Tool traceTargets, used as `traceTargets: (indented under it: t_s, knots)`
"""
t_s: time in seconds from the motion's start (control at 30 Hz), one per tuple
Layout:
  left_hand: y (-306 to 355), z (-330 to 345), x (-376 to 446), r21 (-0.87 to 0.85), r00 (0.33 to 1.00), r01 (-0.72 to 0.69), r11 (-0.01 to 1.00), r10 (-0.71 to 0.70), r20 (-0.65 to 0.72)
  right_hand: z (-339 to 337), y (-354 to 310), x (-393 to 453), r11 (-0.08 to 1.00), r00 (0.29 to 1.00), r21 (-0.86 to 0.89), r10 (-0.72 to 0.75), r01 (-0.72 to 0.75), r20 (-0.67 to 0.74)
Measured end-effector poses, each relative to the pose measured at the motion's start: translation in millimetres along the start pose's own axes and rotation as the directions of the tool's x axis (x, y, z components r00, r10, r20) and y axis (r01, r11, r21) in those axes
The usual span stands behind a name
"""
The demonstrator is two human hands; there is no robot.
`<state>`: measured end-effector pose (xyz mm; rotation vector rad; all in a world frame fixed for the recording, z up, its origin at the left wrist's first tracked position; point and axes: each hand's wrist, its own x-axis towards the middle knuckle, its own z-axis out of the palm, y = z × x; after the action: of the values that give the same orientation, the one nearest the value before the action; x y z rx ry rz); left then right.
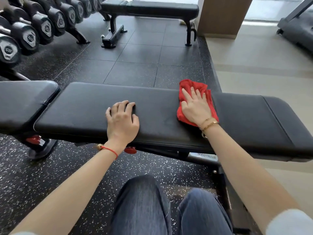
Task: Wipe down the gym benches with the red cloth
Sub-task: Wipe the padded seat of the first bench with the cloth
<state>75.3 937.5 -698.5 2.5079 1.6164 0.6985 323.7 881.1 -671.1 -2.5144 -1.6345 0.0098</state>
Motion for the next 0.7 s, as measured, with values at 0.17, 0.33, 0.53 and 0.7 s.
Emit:
traceTargets:
  t_s: [0.17,0.33,0.53,0.7]
  knots:
    - [0.4,-1.5,-0.2,0.007,1.000,0.003,1.000,-0.003,0.004,9.0,-59.7,-4.9,0.976,0.977,0.038,-0.213,0.213,-0.004]
    - [-1.3,-1.8,-1.1,0.014,1.000,-0.010,1.000,0.010,0.005,8.3,-44.7,-63.3,0.933,0.938,0.102,-0.345,0.345,-0.023]
    - [-1.8,-1.7,-2.4,0.001,1.000,-0.021,1.000,0.021,0.005,1.4,22.1,-51.0,0.997,0.996,-0.018,-0.077,0.077,-0.041]
    - [1.6,-2.7,-1.9,-0.016,1.000,-0.001,1.000,0.001,-0.002,1.5,-13.9,-1.2,0.999,0.999,0.043,0.023,-0.021,-0.041]
